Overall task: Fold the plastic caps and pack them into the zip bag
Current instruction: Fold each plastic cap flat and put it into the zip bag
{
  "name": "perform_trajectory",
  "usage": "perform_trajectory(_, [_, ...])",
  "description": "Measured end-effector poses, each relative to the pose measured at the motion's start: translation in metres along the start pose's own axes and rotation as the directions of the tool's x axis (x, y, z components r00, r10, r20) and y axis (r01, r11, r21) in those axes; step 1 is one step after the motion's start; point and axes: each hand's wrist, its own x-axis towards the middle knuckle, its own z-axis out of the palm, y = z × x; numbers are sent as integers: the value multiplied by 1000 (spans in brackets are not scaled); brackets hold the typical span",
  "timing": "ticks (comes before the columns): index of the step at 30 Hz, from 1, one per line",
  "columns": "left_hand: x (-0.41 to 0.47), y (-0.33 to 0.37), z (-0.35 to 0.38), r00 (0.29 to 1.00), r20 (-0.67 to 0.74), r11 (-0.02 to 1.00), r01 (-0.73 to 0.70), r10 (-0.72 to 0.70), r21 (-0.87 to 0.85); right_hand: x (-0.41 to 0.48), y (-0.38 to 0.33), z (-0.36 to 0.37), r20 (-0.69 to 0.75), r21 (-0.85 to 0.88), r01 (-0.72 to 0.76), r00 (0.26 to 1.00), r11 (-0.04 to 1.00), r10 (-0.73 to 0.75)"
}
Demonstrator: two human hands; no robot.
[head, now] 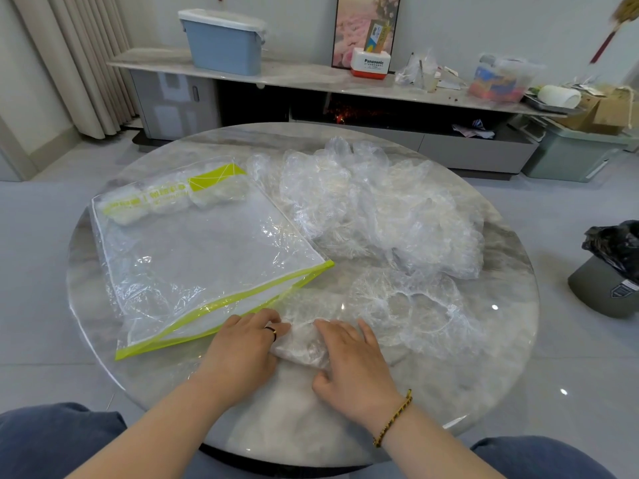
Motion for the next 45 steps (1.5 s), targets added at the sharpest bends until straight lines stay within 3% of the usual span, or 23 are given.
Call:
perform_trajectory(4, [-3,0,-3,993,-108,993,28,-40,-111,0,0,-2,-105,149,-48,992,988,64])
perform_trajectory(6, [-3,5,-6,982,-144,949,75,-124,-306,-1,-3,-6,-129,279,-121,978,953,162])
perform_trajectory(9, [-4,10,-12,920,64,733,349,-387,-584,-3,-5,-4,-169,447,-160,951,880,259])
perform_trajectory(12, [-2,13,-12,836,152,601,493,-527,-629,-2,-5,0,-148,458,-213,939,863,310])
perform_trajectory(15, [1,17,-13,808,148,648,554,-571,-523,-1,-1,3,-176,327,-237,936,915,306])
perform_trajectory(17, [0,23,-18,824,61,745,539,-564,-392,1,0,5,-178,273,-247,937,930,301])
perform_trajectory(19, [-3,22,-14,900,-160,902,365,-405,-231,3,-1,5,-175,262,-259,934,930,310])
perform_trajectory(21, [-6,26,-9,941,-295,985,145,-165,-90,2,-2,4,-172,274,-269,931,923,323])
perform_trajectory(24, [-11,35,0,980,-197,999,-36,38,14,4,0,4,-173,270,-265,932,926,318])
perform_trajectory(28, [-10,31,9,988,154,999,9,-16,50,4,0,13,-379,76,-111,916,991,131])
perform_trajectory(31, [-13,24,14,968,250,999,-3,-10,50,5,-2,16,-276,-37,-81,959,996,67])
perform_trajectory(38, [-10,27,15,983,169,996,81,-73,-43,6,-2,16,-216,-34,-112,971,993,103])
perform_trajectory(42, [1,27,3,957,134,949,275,-256,-152,4,3,11,-333,75,-201,918,977,215])
perform_trajectory(45, [3,22,-1,877,253,853,465,-407,-239,4,7,4,-192,257,-238,937,937,291])
